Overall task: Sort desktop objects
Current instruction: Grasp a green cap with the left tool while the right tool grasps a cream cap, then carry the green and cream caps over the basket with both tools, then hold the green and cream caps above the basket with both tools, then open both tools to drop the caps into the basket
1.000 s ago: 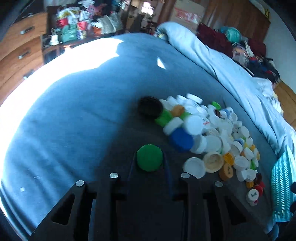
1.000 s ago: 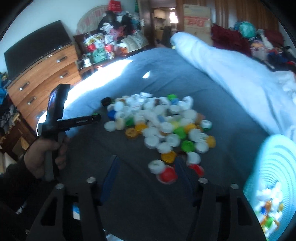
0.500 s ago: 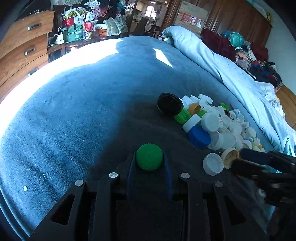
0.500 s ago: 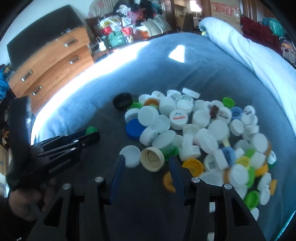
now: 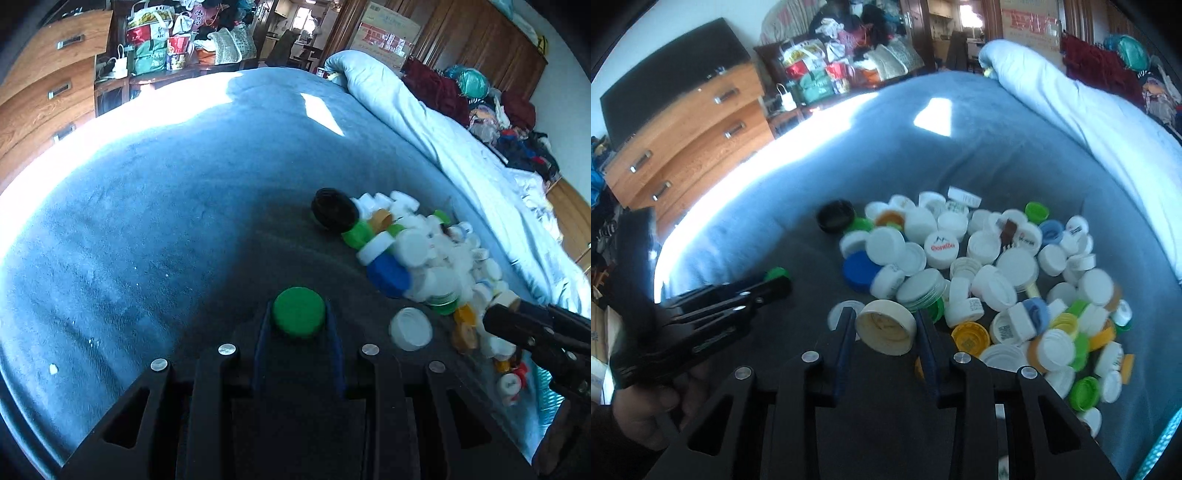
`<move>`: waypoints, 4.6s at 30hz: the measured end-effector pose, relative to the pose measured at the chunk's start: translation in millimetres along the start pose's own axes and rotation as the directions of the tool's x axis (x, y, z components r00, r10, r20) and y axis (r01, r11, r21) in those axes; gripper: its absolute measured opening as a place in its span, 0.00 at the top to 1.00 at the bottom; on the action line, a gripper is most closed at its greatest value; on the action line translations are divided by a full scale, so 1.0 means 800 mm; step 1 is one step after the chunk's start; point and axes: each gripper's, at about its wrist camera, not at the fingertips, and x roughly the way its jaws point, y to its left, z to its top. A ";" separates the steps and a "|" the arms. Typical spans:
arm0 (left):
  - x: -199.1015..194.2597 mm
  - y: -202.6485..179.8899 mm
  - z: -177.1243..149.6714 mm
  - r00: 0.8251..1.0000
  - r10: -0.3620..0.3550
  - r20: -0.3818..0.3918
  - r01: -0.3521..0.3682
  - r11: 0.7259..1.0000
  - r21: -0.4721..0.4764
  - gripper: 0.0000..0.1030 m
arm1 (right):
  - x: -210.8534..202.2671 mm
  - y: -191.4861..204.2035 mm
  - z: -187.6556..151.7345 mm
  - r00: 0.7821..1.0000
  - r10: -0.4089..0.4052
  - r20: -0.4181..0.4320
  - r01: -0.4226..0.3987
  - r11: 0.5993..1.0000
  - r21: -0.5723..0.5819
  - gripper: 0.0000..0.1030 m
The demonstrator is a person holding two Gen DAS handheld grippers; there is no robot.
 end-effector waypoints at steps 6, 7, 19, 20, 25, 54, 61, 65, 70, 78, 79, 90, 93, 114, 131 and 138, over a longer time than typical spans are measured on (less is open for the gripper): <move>-0.060 -0.049 0.010 0.998 -0.006 0.064 0.001 0.997 0.082 0.76 | -0.074 0.010 0.000 0.997 -0.008 0.075 0.009 1.000 -0.022 0.65; -0.074 -0.064 0.013 0.997 -0.013 0.081 0.004 0.994 0.112 0.76 | -0.086 0.009 0.001 0.996 -0.011 0.092 0.013 1.000 -0.020 0.65; -0.145 -0.248 0.016 0.979 -0.175 0.102 0.126 0.920 0.372 0.76 | -0.252 -0.063 -0.017 0.954 -0.162 0.253 0.139 0.985 0.106 0.65; -0.145 -0.265 0.014 0.977 -0.192 0.088 0.144 0.911 0.388 0.76 | -0.266 -0.072 -0.022 0.948 -0.182 0.261 0.155 0.980 0.121 0.65; -0.151 -0.325 0.003 0.973 -0.229 0.041 0.187 0.875 0.447 0.76 | -0.316 -0.104 -0.046 0.925 -0.253 0.282 0.204 0.960 0.195 0.65; -0.137 -0.588 -0.091 0.906 -0.292 -0.307 0.422 0.680 0.599 0.76 | -0.423 -0.273 -0.198 0.871 -0.477 0.121 0.351 0.775 0.525 0.65; -0.110 -0.606 -0.114 0.882 -0.248 -0.400 0.454 0.674 0.583 0.76 | -0.411 -0.283 -0.212 0.890 -0.447 0.088 0.335 0.773 0.538 0.64; -0.106 -0.606 -0.116 0.881 -0.238 -0.409 0.453 0.677 0.581 0.76 | -0.407 -0.287 -0.215 0.895 -0.439 0.084 0.328 0.773 0.543 0.64; -0.101 -0.607 -0.116 0.881 -0.236 -0.410 0.450 0.682 0.576 0.76 | -0.402 -0.288 -0.214 0.896 -0.436 0.082 0.328 0.775 0.540 0.64; -0.095 -0.607 -0.114 0.879 -0.235 -0.414 0.452 0.684 0.572 0.76 | -0.397 -0.291 -0.219 0.900 -0.429 0.076 0.324 0.776 0.542 0.64; -0.094 -0.608 -0.114 0.880 -0.235 -0.413 0.452 0.684 0.572 0.76 | -0.397 -0.291 -0.218 0.900 -0.429 0.075 0.325 0.776 0.541 0.64; -0.090 -0.610 -0.115 0.877 -0.232 -0.420 0.455 0.681 0.574 0.76 | -0.395 -0.294 -0.221 0.902 -0.426 0.072 0.322 0.774 0.545 0.64; -0.088 -0.609 -0.117 0.878 -0.228 -0.420 0.452 0.683 0.574 0.76 | -0.394 -0.294 -0.221 0.903 -0.424 0.069 0.322 0.775 0.544 0.64; -0.079 -0.600 -0.115 0.884 -0.218 -0.414 0.439 0.692 0.573 0.76 | -0.413 -0.314 -0.230 0.867 -0.491 0.083 0.356 0.728 0.585 0.64; -0.066 -0.600 -0.122 0.876 -0.217 -0.431 0.451 0.686 0.571 0.73 | -0.401 -0.329 -0.237 0.873 -0.486 0.049 0.366 0.718 0.591 0.62; -0.069 -0.590 -0.116 0.891 -0.224 -0.394 0.427 0.707 0.564 0.45 | -0.416 -0.326 -0.241 0.835 -0.546 0.068 0.400 0.687 0.607 0.16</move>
